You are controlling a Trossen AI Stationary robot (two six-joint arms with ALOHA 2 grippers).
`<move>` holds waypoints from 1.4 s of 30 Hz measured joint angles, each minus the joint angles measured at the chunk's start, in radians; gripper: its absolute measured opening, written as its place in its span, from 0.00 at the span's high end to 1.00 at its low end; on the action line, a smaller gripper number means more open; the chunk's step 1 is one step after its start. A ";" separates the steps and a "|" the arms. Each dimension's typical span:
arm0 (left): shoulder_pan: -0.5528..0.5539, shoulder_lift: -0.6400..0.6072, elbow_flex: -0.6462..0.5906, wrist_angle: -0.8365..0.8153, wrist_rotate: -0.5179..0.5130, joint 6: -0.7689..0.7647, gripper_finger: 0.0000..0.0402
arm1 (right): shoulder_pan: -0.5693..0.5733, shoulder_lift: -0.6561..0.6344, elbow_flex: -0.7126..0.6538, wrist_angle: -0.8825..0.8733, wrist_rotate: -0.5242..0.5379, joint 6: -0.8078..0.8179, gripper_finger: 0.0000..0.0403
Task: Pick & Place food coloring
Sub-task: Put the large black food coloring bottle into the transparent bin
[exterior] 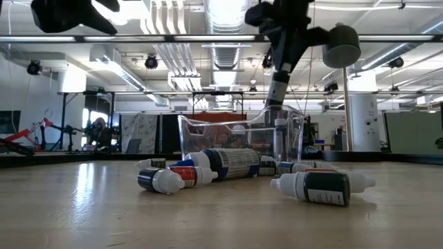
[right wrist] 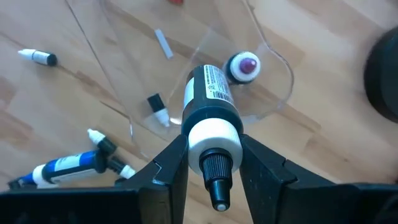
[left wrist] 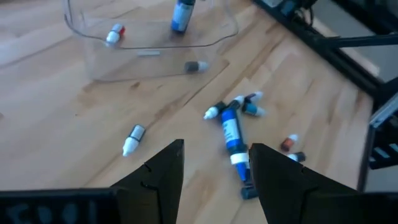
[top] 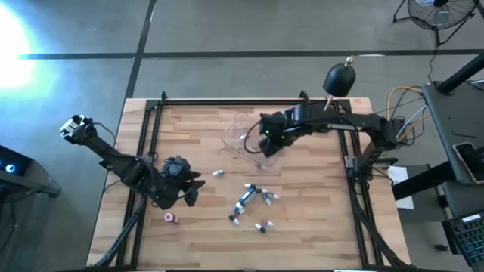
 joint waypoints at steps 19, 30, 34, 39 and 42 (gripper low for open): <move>-0.020 -0.003 0.010 0.021 -0.067 -0.042 0.61 | -0.029 0.223 -0.040 0.036 -0.117 -0.112 0.72; -0.020 -0.003 0.011 0.047 -0.107 -0.035 0.61 | -0.035 0.289 -0.034 0.055 -0.113 -0.135 0.67; -0.020 -0.003 0.011 0.047 -0.106 -0.027 0.61 | -0.035 0.273 -0.039 0.059 -0.104 -0.126 0.66; -0.020 -0.003 0.010 0.047 -0.106 -0.012 0.61 | -0.035 0.230 -0.039 0.061 -0.090 -0.133 0.59; -0.020 -0.003 0.010 0.047 -0.106 0.007 0.61 | -0.035 0.213 -0.039 0.059 -0.086 -0.132 0.53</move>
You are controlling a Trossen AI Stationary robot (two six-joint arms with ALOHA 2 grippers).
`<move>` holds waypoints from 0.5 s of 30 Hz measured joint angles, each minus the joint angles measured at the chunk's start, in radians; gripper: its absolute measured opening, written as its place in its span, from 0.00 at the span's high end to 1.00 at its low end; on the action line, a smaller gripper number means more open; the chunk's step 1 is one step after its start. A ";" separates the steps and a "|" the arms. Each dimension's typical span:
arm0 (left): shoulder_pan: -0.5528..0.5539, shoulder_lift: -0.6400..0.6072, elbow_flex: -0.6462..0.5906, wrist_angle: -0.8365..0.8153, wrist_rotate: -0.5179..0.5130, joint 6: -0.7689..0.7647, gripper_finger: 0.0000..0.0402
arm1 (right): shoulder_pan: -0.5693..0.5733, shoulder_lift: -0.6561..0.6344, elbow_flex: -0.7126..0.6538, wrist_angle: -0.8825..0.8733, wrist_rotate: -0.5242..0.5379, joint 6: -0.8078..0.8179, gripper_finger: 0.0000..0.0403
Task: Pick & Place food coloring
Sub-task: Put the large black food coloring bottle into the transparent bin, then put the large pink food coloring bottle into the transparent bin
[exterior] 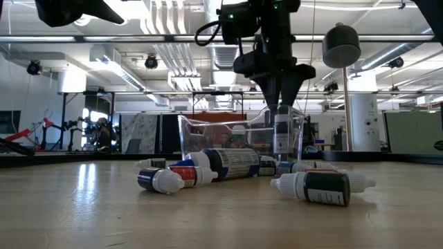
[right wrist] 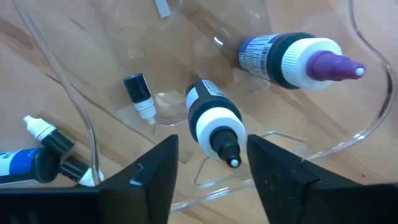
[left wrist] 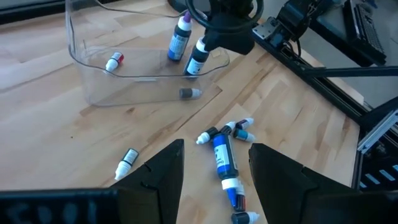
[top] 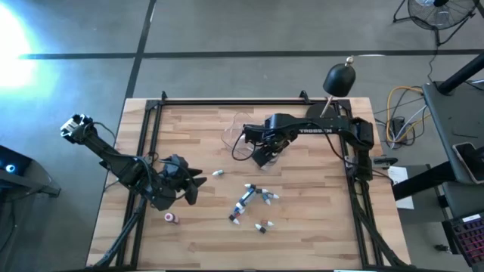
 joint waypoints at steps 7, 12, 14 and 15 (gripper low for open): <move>0.000 0.000 0.000 0.000 0.000 0.021 0.61 | 0.003 -0.043 0.000 -0.011 0.016 0.015 0.38; 0.001 0.000 0.000 -0.004 0.009 0.065 0.61 | 0.044 -0.127 0.000 -0.007 0.082 -0.009 0.32; 0.007 -0.001 0.000 -0.030 0.070 0.112 0.61 | 0.070 -0.153 0.000 -0.003 0.088 -0.038 0.31; 0.013 -0.001 0.006 -0.062 0.119 0.127 0.61 | 0.084 -0.165 0.000 -0.003 0.095 -0.049 0.30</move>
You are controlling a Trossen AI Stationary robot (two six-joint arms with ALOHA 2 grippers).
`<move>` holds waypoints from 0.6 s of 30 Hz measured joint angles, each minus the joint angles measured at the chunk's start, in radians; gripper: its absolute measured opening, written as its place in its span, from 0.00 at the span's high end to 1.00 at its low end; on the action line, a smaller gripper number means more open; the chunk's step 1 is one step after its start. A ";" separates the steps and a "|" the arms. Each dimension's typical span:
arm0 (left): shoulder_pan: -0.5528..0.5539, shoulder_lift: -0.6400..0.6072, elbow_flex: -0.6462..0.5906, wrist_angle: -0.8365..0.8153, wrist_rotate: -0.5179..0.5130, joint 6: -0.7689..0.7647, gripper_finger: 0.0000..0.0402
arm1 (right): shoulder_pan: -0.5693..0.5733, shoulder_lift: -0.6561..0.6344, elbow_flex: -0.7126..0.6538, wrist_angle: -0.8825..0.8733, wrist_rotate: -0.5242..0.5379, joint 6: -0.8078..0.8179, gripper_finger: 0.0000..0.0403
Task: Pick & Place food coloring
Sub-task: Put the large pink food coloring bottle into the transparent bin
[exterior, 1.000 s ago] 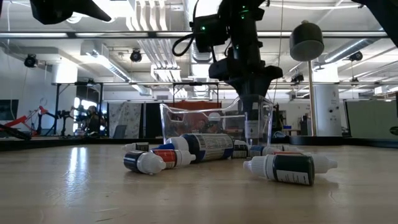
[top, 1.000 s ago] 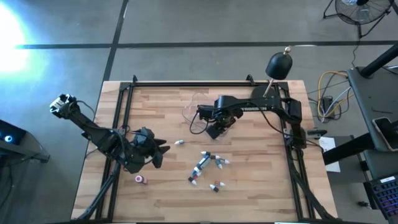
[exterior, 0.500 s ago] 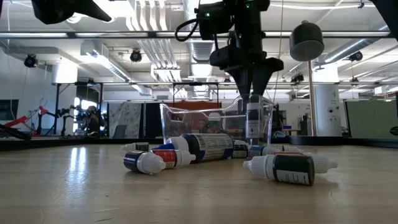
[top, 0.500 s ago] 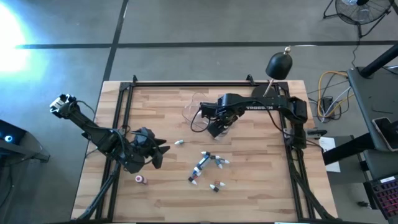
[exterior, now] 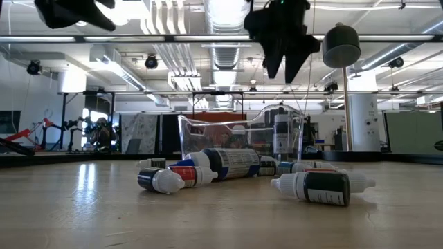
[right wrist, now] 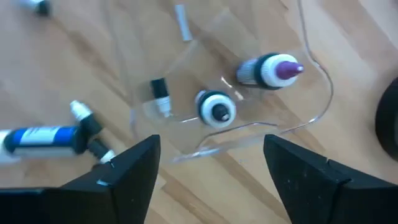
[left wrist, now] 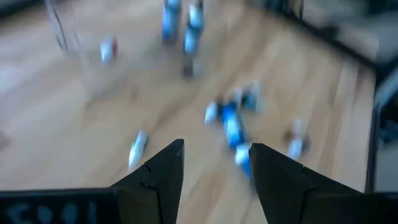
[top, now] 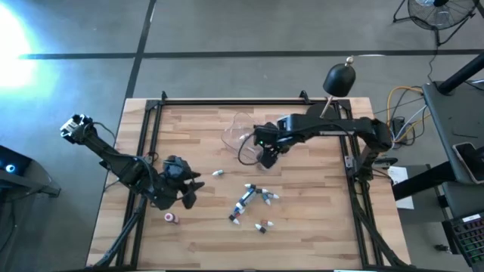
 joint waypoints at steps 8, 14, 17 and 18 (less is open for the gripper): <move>-0.056 0.006 0.037 -0.196 0.411 0.120 0.61 | 0.182 -0.071 0.000 -0.006 0.130 0.025 0.31; -0.224 0.024 0.026 -0.242 0.423 0.227 0.61 | 0.331 -0.083 0.000 -0.019 0.248 0.098 0.30; -0.301 0.041 0.018 -0.264 0.426 0.254 0.61 | 0.383 -0.082 0.000 -0.053 0.287 0.164 0.30; -0.318 0.050 0.017 -0.280 0.425 0.262 0.61 | 0.396 -0.082 0.000 -0.062 0.302 0.191 0.30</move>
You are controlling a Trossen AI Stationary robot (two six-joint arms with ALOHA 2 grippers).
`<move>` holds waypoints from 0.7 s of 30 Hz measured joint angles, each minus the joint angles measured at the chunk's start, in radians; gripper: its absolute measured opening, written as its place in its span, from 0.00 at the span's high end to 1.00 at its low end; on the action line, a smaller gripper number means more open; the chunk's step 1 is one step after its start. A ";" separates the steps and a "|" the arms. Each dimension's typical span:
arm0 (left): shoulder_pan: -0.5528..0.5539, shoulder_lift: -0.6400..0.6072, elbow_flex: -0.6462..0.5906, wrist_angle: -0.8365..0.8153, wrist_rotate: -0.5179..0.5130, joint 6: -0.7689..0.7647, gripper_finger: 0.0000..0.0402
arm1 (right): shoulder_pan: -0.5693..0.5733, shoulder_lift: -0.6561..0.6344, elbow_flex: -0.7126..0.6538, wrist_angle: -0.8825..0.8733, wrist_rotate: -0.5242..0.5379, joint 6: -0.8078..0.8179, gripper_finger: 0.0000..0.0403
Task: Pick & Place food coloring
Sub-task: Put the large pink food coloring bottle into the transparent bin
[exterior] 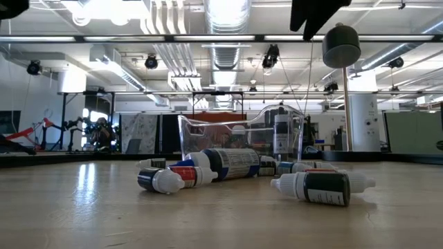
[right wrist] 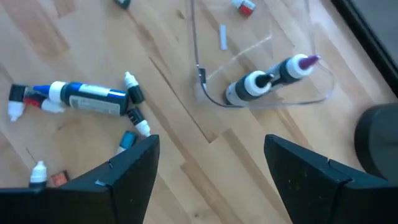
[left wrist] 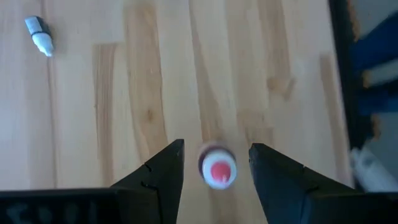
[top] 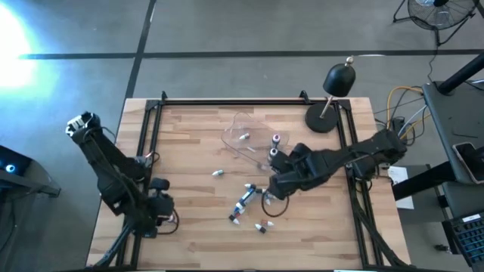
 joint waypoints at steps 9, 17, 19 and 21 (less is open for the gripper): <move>-0.015 0.082 0.000 -0.013 0.072 -0.068 0.61 | 0.056 0.000 -0.003 -0.027 0.025 0.138 0.30; -0.017 0.116 0.020 -0.027 0.095 -0.093 0.59 | 0.073 0.001 -0.019 -0.027 0.024 0.178 0.32; -0.017 0.115 0.028 -0.049 0.077 -0.094 0.56 | 0.073 0.001 -0.030 -0.027 0.024 0.178 0.33; -0.017 0.115 0.029 -0.055 0.074 -0.093 0.52 | 0.073 0.001 -0.045 -0.026 0.024 0.178 0.34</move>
